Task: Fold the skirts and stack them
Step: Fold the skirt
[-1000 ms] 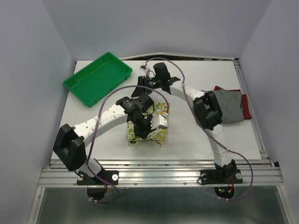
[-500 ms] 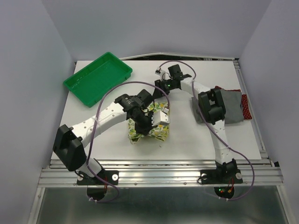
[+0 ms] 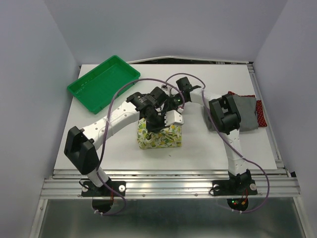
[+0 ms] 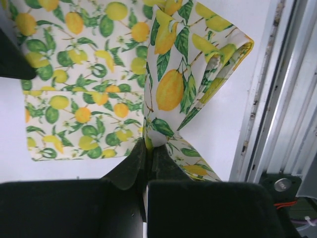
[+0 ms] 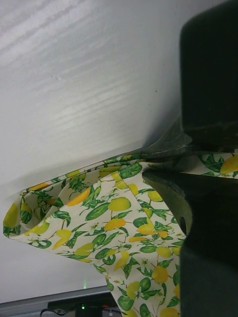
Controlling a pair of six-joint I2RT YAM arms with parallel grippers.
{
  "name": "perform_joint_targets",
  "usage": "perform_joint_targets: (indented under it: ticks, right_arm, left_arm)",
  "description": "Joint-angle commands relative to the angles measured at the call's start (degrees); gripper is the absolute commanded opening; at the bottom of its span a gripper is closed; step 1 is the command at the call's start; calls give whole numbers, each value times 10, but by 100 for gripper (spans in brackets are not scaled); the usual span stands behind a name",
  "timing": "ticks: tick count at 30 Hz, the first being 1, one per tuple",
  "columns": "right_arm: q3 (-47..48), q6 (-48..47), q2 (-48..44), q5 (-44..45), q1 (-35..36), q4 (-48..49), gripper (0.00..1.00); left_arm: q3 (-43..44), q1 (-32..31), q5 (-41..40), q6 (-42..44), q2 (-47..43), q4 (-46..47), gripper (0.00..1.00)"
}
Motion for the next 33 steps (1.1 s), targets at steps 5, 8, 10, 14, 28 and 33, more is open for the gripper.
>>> perform_joint_targets:
  ticks: [5, 8, 10, 14, 28, 33]
  right_arm:
    - [-59, -53, -22, -14, 26, -52, 21]
    - [-64, -56, -25, -27, 31, -56, 20]
    - [-68, -59, -28, -33, 31, -57, 20]
    - [-72, -60, -30, -43, 31, -60, 20]
    - [-60, -60, -15, -42, 31, -60, 22]
    - [-58, -63, -12, -36, 31, -61, 21]
  left_arm:
    - [79, 32, -53, 55, 54, 19, 0]
    - [99, 41, -60, 76, 70, 23, 0]
    - [113, 49, -61, 86, 86, 27, 0]
    - [123, 56, -62, 118, 114, 40, 0]
    - [87, 57, -2, 154, 150, 46, 0]
    - [101, 78, -35, 109, 149, 108, 35]
